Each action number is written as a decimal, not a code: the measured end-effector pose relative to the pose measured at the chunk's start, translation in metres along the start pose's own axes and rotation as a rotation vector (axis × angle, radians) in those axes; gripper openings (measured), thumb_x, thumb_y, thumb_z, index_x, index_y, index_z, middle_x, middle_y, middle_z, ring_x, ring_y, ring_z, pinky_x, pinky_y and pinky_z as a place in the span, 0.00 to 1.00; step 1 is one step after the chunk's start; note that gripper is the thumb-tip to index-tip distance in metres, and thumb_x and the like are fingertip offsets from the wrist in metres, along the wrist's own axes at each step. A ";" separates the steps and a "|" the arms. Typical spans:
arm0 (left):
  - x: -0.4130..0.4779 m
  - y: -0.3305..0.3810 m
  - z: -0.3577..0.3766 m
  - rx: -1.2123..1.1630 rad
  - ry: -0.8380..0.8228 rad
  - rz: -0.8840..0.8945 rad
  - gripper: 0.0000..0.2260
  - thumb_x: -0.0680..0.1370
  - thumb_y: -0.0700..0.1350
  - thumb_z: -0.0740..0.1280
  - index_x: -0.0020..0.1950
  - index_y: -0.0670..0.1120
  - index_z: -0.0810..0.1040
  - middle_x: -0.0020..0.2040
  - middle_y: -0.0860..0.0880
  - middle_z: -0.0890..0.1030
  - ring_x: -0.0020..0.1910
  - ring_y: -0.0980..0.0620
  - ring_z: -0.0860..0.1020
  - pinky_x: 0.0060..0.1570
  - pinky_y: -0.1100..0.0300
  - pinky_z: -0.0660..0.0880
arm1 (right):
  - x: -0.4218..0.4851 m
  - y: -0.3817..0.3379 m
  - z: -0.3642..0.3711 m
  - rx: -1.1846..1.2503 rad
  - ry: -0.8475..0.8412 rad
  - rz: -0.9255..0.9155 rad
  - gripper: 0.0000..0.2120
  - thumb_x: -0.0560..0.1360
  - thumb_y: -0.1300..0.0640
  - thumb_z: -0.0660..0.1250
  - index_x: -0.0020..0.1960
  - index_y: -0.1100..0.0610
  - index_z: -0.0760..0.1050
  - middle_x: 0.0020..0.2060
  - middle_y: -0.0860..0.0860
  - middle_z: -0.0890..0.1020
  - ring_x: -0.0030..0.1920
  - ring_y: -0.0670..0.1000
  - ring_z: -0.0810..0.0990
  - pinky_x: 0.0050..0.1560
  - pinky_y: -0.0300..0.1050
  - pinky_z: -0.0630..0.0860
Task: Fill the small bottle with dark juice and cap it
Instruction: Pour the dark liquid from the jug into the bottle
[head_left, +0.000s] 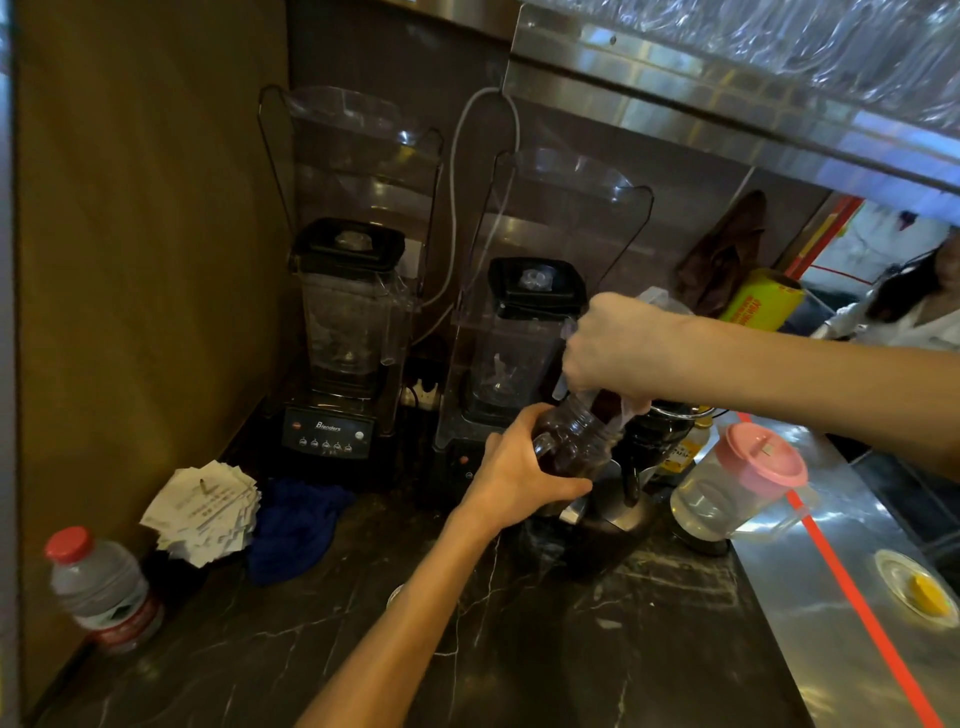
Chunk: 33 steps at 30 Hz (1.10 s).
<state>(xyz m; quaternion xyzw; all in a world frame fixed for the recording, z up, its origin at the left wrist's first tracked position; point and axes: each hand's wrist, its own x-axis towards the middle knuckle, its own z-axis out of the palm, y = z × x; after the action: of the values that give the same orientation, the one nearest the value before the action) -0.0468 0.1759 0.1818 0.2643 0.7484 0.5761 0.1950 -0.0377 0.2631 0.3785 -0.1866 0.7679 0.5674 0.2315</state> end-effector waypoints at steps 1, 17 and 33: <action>-0.001 0.000 0.001 -0.008 -0.004 -0.012 0.41 0.62 0.57 0.80 0.70 0.63 0.63 0.66 0.55 0.74 0.69 0.47 0.70 0.67 0.41 0.72 | 0.000 -0.001 0.001 0.008 -0.003 -0.003 0.22 0.67 0.40 0.76 0.57 0.46 0.77 0.51 0.48 0.82 0.51 0.51 0.81 0.44 0.45 0.74; 0.000 -0.001 0.004 0.000 0.010 -0.036 0.41 0.62 0.57 0.80 0.70 0.61 0.64 0.65 0.55 0.75 0.70 0.47 0.70 0.68 0.40 0.72 | 0.005 0.000 0.001 -0.010 0.010 -0.005 0.24 0.68 0.43 0.77 0.60 0.48 0.75 0.52 0.48 0.81 0.53 0.52 0.81 0.44 0.45 0.72; 0.003 0.004 -0.001 -0.027 0.023 -0.023 0.41 0.63 0.55 0.81 0.71 0.60 0.63 0.66 0.53 0.75 0.70 0.46 0.70 0.67 0.40 0.72 | -0.002 0.003 -0.003 -0.020 0.021 0.050 0.21 0.69 0.43 0.75 0.59 0.48 0.76 0.51 0.47 0.81 0.51 0.51 0.81 0.41 0.46 0.69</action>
<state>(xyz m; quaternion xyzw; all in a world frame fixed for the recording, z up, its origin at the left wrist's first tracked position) -0.0488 0.1774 0.1855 0.2465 0.7459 0.5867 0.1967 -0.0386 0.2614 0.3826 -0.1754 0.7689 0.5789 0.2072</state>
